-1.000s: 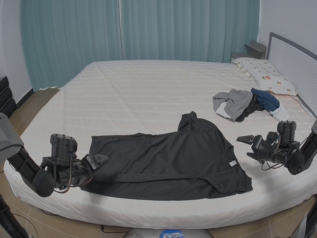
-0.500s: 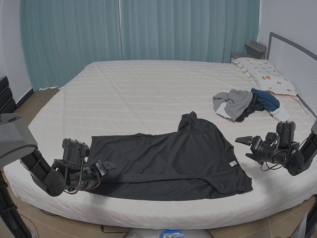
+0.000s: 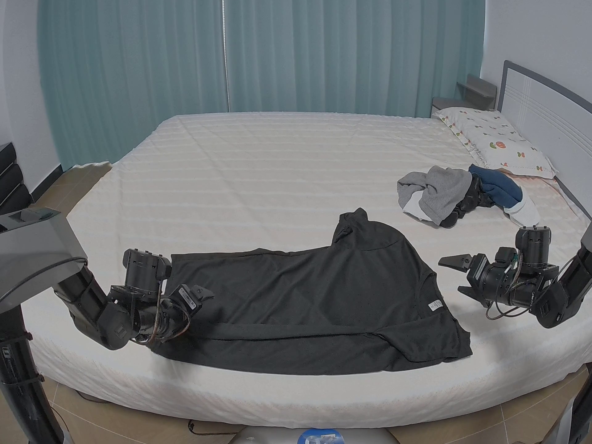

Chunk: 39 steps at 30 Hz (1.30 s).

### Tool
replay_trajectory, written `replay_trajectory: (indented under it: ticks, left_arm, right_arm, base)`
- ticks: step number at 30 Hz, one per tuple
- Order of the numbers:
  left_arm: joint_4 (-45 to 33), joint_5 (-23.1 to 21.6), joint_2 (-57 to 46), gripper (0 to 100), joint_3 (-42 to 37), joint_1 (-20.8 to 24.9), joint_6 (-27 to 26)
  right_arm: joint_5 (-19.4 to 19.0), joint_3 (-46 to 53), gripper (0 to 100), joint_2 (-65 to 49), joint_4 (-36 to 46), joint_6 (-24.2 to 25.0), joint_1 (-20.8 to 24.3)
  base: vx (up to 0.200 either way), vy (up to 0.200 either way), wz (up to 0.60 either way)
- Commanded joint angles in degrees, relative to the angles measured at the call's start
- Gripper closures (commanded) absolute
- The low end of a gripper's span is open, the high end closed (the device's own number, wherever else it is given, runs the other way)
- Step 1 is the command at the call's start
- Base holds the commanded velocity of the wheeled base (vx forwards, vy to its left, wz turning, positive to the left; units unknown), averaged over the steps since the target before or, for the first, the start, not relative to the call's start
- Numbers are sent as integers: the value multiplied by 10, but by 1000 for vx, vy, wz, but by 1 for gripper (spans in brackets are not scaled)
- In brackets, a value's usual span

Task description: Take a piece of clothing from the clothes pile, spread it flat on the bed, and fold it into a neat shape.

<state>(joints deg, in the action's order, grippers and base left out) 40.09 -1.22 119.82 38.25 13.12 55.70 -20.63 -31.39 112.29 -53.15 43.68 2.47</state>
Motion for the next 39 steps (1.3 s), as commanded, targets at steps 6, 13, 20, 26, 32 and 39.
replay_trajectory:
  ticks: [6, 13, 20, 26, 32, 39]
  left_arm:
    - [64, 0, 9, 0, 30, -59, 33]
    - [97, 0, 16, 0, 31, -72, 60]
    - [97, -1, 25, 0, 37, -97, 62]
    - [89, -13, -19, 0, 20, -97, 60]
    - [90, -18, -42, 0, 0, -84, 68]
    - [97, -19, -39, 0, -39, -76, 68]
  right_arm:
    - [0, 1, 0, 3, 0, 0, 5]
    - [1, -7, 0, -1, 0, 1, 26]
    - [2, -61, 0, 9, 3, 2, 84]
    - [28, -88, 0, 14, 39, 18, 155]
    - [35, -94, 0, 76, 33, 51, 223]
    - [30, -90, 0, 79, 41, 57, 264]
  base:
    - [0, 0, 0]
    - [0, 0, 0]
    - [0, 0, 0]
    - [0, 0, 0]
    - [0, 0, 0]
    - [0, 0, 0]
